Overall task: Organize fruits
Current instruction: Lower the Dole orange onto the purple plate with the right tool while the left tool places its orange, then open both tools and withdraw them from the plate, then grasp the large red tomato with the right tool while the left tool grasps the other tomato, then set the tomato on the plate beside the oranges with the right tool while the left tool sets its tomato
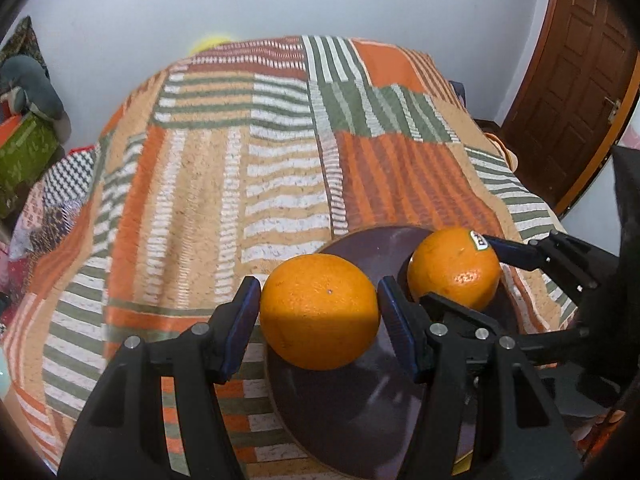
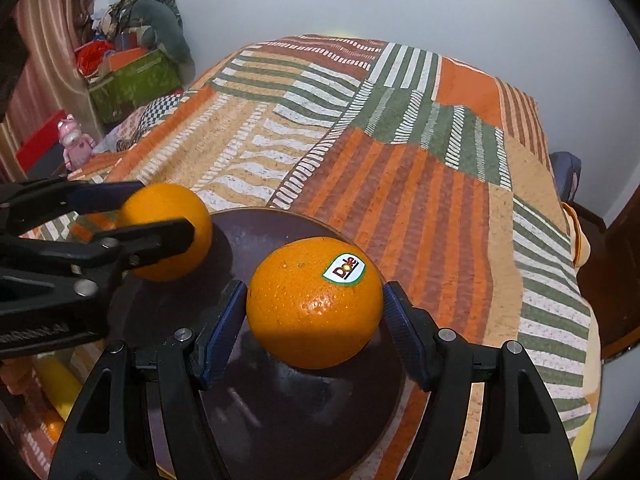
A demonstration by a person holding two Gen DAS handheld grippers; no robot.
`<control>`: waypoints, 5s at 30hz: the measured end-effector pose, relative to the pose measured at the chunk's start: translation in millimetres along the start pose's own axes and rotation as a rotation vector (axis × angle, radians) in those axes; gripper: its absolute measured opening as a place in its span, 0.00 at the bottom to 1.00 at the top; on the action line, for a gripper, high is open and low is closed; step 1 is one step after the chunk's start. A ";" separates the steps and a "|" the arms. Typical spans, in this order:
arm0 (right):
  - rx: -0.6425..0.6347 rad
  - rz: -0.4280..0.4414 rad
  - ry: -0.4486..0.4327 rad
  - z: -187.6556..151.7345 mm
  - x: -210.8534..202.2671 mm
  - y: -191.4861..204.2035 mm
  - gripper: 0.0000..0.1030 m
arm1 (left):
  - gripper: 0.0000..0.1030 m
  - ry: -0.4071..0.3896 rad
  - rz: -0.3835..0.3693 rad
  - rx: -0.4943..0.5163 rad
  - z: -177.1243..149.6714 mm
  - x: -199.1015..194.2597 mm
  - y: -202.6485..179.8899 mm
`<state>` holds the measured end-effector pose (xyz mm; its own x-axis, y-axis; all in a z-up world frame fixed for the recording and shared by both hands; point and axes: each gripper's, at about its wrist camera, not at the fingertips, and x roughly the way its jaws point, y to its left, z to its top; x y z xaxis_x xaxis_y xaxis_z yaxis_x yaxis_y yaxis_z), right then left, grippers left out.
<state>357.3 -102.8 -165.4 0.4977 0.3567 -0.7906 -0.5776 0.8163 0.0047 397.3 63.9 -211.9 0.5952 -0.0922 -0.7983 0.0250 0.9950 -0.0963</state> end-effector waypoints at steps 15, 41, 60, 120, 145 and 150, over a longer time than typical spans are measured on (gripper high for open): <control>-0.020 0.020 0.025 -3.5 -2.7 3.0 0.66 | 0.59 -0.004 0.038 0.065 2.0 -5.0 -15.0; 0.026 -0.021 -0.202 -33.1 -149.8 27.5 0.82 | 0.72 -0.188 0.074 0.081 -78.2 -179.8 -25.4; 0.038 -0.008 -0.115 -132.0 -149.3 69.7 0.85 | 0.75 -0.032 0.007 0.029 -186.8 -172.0 -31.6; 0.086 0.122 -0.102 -111.2 -132.5 43.6 0.42 | 0.45 -0.101 -0.040 0.037 -142.2 -157.6 -45.0; 0.057 0.063 -0.076 -49.8 -64.9 6.8 0.42 | 0.45 -0.051 -0.043 0.033 -56.1 -74.2 -32.3; 0.064 0.068 -0.038 -51.4 -49.4 0.3 0.42 | 0.45 0.006 -0.070 0.055 -48.2 -48.7 -42.0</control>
<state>299.2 -143.6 -157.9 0.4837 0.4281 -0.7634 -0.5692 0.8165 0.0972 328.5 24.8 -197.6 0.5856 -0.1614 -0.7944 0.1103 0.9867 -0.1192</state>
